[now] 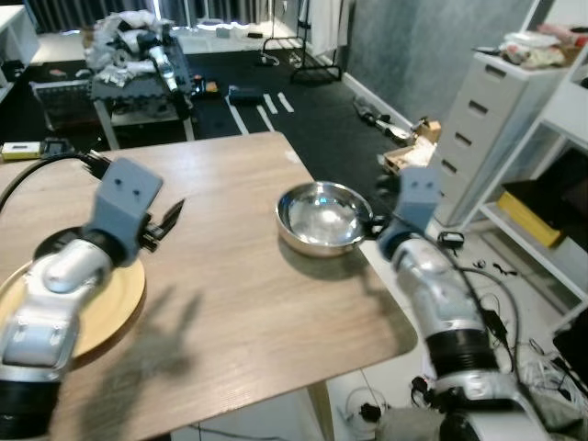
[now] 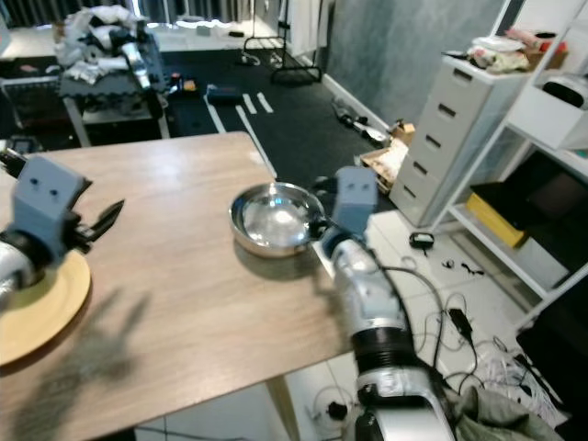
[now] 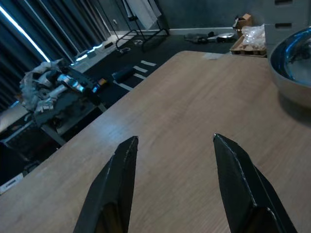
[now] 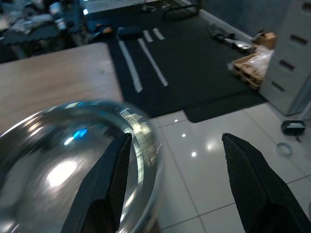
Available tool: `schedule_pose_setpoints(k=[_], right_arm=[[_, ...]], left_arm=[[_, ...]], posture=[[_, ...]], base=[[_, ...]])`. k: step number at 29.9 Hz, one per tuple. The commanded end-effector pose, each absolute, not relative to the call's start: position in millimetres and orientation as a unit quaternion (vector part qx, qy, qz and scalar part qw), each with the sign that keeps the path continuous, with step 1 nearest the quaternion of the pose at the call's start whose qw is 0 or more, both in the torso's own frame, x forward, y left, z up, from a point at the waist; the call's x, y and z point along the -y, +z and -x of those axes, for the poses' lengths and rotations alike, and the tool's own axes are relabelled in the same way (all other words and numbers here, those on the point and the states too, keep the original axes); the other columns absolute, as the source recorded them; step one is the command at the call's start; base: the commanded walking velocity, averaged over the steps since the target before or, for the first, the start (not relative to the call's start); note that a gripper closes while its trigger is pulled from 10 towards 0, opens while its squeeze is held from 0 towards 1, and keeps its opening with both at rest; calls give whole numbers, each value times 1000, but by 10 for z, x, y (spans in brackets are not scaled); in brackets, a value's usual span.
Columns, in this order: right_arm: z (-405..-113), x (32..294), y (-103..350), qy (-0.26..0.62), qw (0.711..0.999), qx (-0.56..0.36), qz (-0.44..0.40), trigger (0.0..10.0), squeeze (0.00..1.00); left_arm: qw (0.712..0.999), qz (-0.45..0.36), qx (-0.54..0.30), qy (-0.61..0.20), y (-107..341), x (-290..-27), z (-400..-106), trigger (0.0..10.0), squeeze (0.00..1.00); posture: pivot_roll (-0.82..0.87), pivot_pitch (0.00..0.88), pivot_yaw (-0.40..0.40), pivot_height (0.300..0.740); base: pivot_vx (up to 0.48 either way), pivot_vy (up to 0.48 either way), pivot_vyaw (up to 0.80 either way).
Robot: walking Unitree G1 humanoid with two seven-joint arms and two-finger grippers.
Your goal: Setting the table
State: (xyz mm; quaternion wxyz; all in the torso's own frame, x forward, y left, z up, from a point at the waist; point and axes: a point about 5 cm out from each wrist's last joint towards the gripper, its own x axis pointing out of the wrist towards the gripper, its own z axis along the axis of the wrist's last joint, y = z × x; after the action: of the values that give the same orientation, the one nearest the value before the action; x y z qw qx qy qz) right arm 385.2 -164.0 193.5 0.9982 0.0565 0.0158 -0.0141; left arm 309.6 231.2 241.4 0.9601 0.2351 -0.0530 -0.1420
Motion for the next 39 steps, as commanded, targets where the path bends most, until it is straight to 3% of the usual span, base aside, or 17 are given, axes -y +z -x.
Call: schedule_pose_setpoints(k=[1, 4, 18, 26, 27, 29, 30, 35, 39], right_arm=[[-3921, 1698, 1923, -25, 996, -32, -76, 10000, 0], [-3977, 1789, 1949, -27, 995, -45, -86, 10000, 0], [-4018, 1877, 1815, -15, 991, -104, -84, 10000, 0], [-3998, 1898, 1744, -6, 988, -128, -89, 10000, 0], [-3991, 1901, 1719, -3, 986, -134, -95, 4000, 0], [-3984, 1902, 1700, -2, 986, -137, -97, 4000, 0], [-3986, 1902, 1696, -2, 986, -138, -97, 0, 0], [-3995, 1861, 1712, 10, 983, -130, -129, 0, 0], [-4040, 1845, 1948, 22, 977, -57, -203, 0, 0]], left_arm=[[947, -244, 32, -207, 2490, -2315, -3160, 10000, 0], [924, -270, 25, -269, 2695, -2286, -3308, 10000, 0], [899, -268, 51, -342, 3184, -2064, -3668, 10000, 0], [871, -258, 53, -415, 3172, -1904, -3607, 10000, 0], [866, -257, 56, -426, 3141, -1862, -3596, 10000, 0], [864, -258, 57, -428, 3115, -1841, -3592, 10000, 0], [864, -258, 57, -429, 3112, -1840, -3601, 10000, 0], [868, -255, 64, -422, 3109, -1856, -3623, 10000, 0], [879, -251, 66, -400, 3095, -1925, -3636, 10000, 0]], posture=[[118, 7, 12, 740], [113, 45, 24, 740], [86, 121, 38, 740], [74, 130, 41, 740], [71, 127, 41, 740], [71, 127, 41, 740], [70, 126, 40, 740], [70, 118, 38, 740], [72, 98, 41, 740]], base=[[0, 0, 0], [0, 0, 0], [0, 0, 0], [0, 0, 0], [0, 0, 0], [0, 0, 0], [0, 0, 0], [0, 0, 0], [0, 0, 0]])
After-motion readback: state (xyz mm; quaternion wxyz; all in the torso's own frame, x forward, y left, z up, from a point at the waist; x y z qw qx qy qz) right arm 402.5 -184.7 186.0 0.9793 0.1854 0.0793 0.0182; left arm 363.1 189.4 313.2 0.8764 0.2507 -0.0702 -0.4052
